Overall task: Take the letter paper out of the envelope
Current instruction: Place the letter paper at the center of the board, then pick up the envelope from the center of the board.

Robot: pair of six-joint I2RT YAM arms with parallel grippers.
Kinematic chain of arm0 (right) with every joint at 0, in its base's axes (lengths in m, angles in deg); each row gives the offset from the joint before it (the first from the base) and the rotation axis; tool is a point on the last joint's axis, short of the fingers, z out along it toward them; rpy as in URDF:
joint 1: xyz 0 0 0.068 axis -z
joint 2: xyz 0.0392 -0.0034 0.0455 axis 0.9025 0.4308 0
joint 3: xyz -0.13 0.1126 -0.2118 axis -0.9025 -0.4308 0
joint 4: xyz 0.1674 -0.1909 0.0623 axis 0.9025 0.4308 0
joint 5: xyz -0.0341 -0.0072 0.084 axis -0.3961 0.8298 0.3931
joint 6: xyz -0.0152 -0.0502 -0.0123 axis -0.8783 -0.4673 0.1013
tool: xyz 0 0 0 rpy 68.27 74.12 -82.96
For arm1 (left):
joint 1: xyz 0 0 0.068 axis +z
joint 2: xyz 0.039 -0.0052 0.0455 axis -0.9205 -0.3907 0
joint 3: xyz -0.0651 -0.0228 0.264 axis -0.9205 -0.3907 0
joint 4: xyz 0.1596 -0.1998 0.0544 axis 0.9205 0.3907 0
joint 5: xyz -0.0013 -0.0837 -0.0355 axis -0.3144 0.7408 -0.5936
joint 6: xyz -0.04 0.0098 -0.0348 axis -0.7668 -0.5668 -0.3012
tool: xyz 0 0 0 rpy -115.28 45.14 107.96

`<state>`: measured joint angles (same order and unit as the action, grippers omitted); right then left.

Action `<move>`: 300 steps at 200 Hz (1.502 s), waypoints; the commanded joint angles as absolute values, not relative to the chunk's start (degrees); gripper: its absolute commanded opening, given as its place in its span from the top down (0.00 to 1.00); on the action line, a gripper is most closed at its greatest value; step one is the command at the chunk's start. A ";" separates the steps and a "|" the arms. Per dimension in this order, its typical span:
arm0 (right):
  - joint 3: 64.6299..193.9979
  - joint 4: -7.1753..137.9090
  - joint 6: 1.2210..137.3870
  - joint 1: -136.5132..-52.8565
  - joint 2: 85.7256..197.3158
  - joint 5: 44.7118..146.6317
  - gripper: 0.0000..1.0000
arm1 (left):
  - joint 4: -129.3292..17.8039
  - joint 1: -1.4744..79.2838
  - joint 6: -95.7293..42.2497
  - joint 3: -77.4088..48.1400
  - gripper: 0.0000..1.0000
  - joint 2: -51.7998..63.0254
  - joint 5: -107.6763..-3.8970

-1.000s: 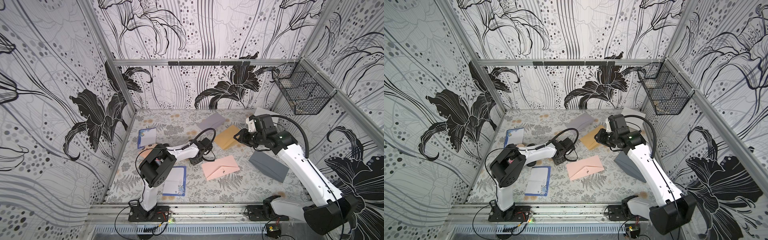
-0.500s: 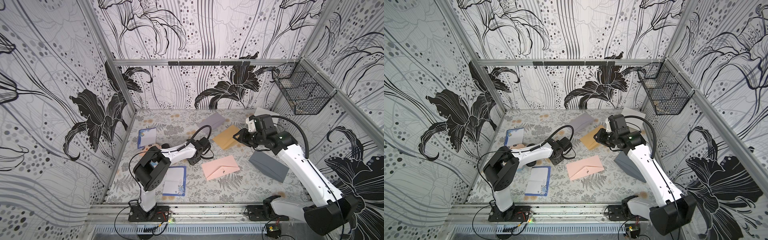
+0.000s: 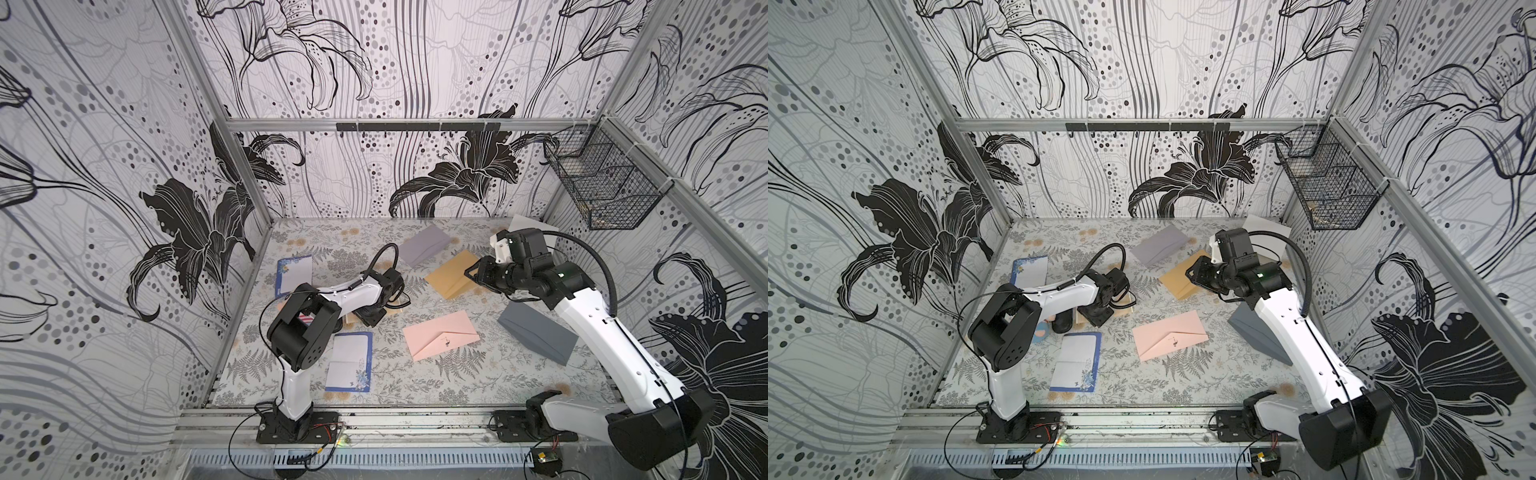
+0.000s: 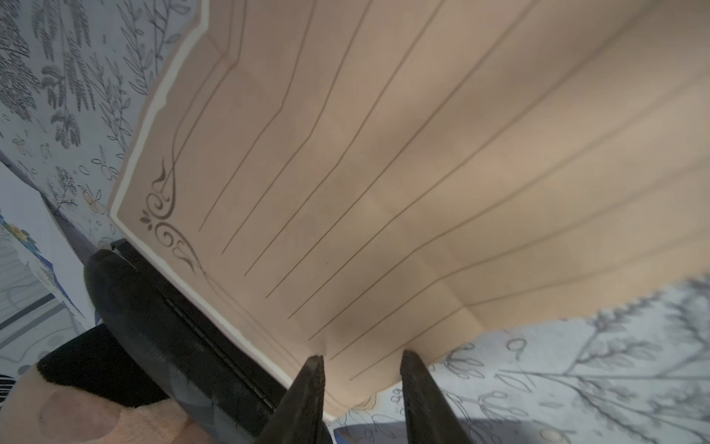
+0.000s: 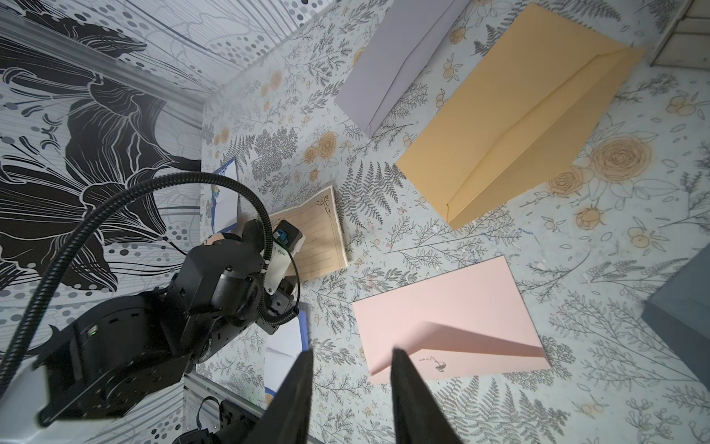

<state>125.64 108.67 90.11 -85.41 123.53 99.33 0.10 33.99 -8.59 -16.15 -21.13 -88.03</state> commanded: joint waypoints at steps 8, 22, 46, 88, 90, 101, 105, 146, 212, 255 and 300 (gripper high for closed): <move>125.43 108.33 89.93 -85.40 123.76 100.58 0.63 | -0.09 35.46 -8.82 -13.64 0.63 -21.58 -88.14; 124.93 108.32 89.79 -85.40 123.45 100.55 0.63 | -0.37 35.49 -8.34 -13.00 0.63 -21.30 -88.14; 123.65 108.53 89.93 -85.40 122.63 100.04 0.63 | -0.34 35.45 -8.72 -12.12 0.62 -20.15 -87.87; 119.25 107.76 93.57 -85.40 119.96 97.48 0.63 | 0.45 34.82 -10.51 -10.43 0.58 -18.02 -87.55; 118.90 107.56 93.88 -85.40 119.78 97.47 0.63 | 0.53 34.81 -10.60 -10.29 0.58 -18.03 -87.53; 118.00 107.12 94.66 -85.40 119.38 97.30 0.63 | 0.71 34.82 -11.25 -9.75 0.58 -17.95 -87.18; 117.72 107.09 94.94 -85.40 119.26 97.27 0.63 | 0.78 34.77 -11.35 -9.58 0.58 -18.00 -87.13; 115.96 106.24 95.86 -85.40 118.94 97.70 0.64 | 0.55 34.81 -13.14 -8.29 0.58 -17.35 -85.48; 107.18 110.26 110.68 -87.34 112.97 89.58 0.49 | -1.99 35.31 -18.58 -6.53 0.56 -15.16 -78.68; 102.99 114.92 128.75 -94.77 116.15 90.29 0.37 | -8.01 35.83 -24.33 -9.79 0.54 -10.57 -68.97; 102.08 113.83 136.71 -97.46 121.08 92.13 0.32 | -7.72 37.54 -26.32 -12.30 0.55 -9.84 -68.47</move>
